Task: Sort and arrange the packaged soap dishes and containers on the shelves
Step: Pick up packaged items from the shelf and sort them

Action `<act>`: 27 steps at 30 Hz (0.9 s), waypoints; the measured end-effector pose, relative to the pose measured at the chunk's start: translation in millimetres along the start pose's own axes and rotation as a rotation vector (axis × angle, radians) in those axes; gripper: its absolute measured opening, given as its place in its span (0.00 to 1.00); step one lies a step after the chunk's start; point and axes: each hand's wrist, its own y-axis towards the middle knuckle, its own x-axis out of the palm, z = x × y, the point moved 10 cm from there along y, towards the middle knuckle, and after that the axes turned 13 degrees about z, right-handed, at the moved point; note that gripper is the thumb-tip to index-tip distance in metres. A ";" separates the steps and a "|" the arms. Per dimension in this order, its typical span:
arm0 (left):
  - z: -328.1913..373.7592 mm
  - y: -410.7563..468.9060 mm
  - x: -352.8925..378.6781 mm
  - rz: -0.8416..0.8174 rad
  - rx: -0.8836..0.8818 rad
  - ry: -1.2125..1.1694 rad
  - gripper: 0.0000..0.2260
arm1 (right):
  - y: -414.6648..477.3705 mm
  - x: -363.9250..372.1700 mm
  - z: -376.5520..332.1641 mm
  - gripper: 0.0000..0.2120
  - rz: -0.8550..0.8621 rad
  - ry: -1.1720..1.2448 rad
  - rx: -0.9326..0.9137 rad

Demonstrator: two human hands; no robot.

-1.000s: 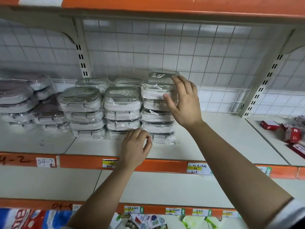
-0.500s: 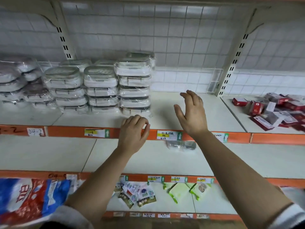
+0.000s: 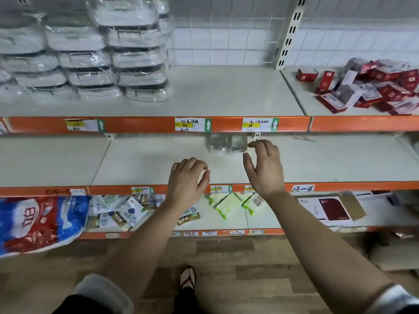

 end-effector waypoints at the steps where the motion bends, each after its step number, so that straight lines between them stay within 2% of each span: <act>1: -1.6 -4.0 10.3 -0.027 -0.012 0.002 0.15 | -5.4 7.1 9.1 0.12 -0.025 -0.007 0.013; 9: -32.3 -7.8 113.8 -0.151 -0.053 0.014 0.09 | -25.2 84.8 88.2 0.16 -0.179 -0.087 0.112; 14: -57.4 7.9 197.9 -0.194 -0.040 -0.013 0.13 | -20.7 142.3 136.3 0.17 -0.173 -0.111 0.123; 20: -99.9 35.4 304.0 -0.277 -0.034 0.025 0.23 | -10.1 201.7 191.8 0.19 -0.118 -0.119 0.125; 24: -119.1 43.7 362.4 -0.362 0.050 0.125 0.28 | -5.9 240.5 223.0 0.24 -0.168 -0.164 0.115; 27: -133.7 38.4 381.5 -0.355 -0.002 0.110 0.29 | -0.1 270.0 240.9 0.28 -0.231 -0.246 0.075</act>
